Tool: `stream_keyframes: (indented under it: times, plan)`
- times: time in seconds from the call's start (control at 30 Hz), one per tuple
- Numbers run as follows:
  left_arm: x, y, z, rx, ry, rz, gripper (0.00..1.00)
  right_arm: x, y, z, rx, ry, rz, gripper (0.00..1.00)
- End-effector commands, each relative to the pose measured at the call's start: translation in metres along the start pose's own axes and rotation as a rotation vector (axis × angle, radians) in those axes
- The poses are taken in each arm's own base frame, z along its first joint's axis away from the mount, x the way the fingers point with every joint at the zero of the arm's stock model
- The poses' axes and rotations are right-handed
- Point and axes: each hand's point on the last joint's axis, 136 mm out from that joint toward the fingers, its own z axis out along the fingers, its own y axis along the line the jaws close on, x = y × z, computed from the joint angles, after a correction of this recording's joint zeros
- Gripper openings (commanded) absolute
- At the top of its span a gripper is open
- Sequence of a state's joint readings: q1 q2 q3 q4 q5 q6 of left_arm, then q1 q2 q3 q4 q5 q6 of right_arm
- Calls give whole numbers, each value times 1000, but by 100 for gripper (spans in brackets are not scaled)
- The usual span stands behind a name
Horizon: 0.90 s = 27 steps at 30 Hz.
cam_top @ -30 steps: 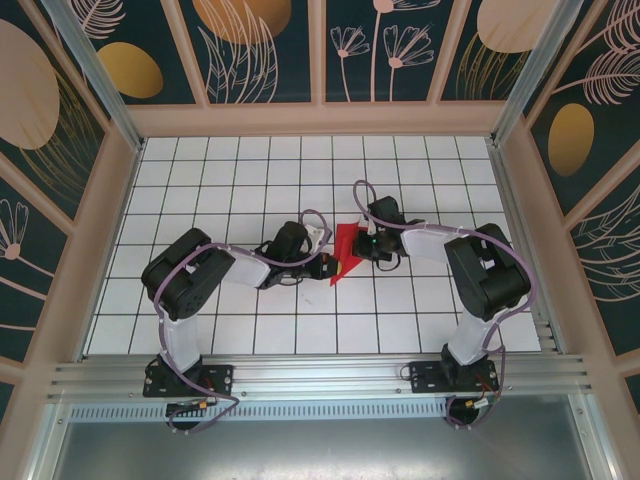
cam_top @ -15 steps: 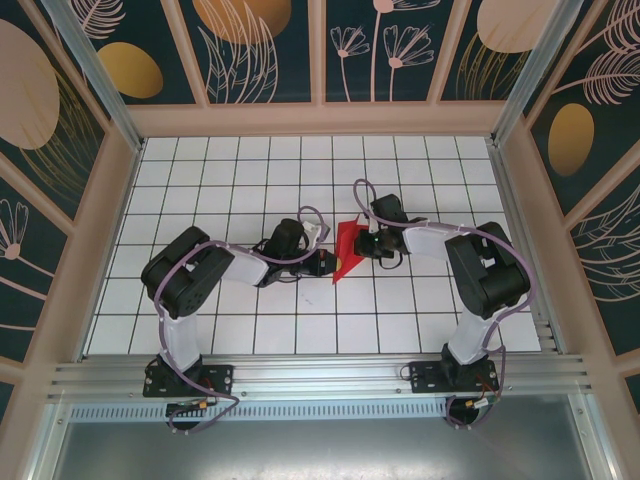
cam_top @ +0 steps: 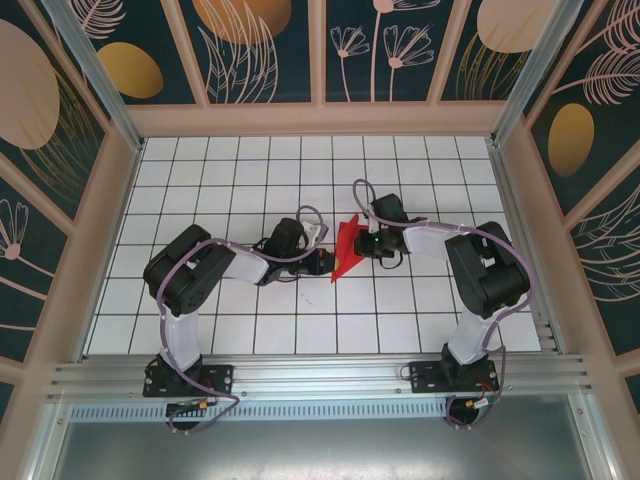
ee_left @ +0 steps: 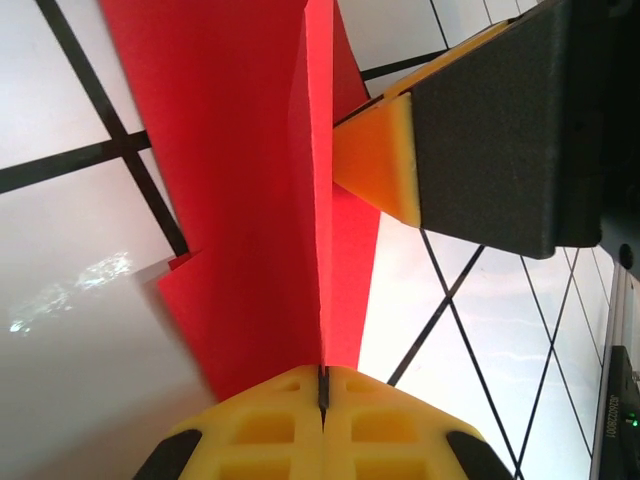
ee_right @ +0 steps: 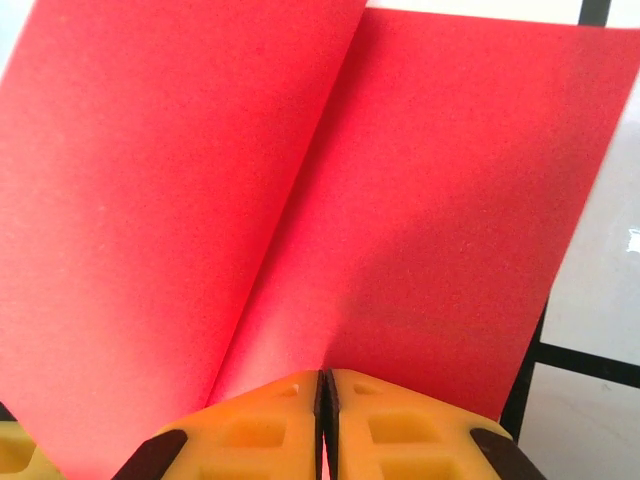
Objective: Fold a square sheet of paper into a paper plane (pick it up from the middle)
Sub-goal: Fourth fold the wing at the center of the table.
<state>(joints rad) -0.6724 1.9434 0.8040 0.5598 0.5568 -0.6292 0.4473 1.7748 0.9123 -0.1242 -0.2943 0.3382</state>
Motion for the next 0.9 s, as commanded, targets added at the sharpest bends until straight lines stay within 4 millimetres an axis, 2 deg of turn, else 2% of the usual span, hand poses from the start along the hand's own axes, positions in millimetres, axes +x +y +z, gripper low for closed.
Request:
stream_keyframes:
  times: [0.0,0.23,0.5,0.87]
  plan:
    - [-2,12,4,-34,6,-4,0,16,-25,9,81,62,16,14]
    - [-2,17,5,-61,13,-4,0,16,-25,9,79,65,8,14]
    - [-13,-4,1,-8,15,21,0,15,-29,12,100,75,-14,14]
    - [-19,-2,-4,-30,24,18,0,10,-33,13,127,84,-65,14]
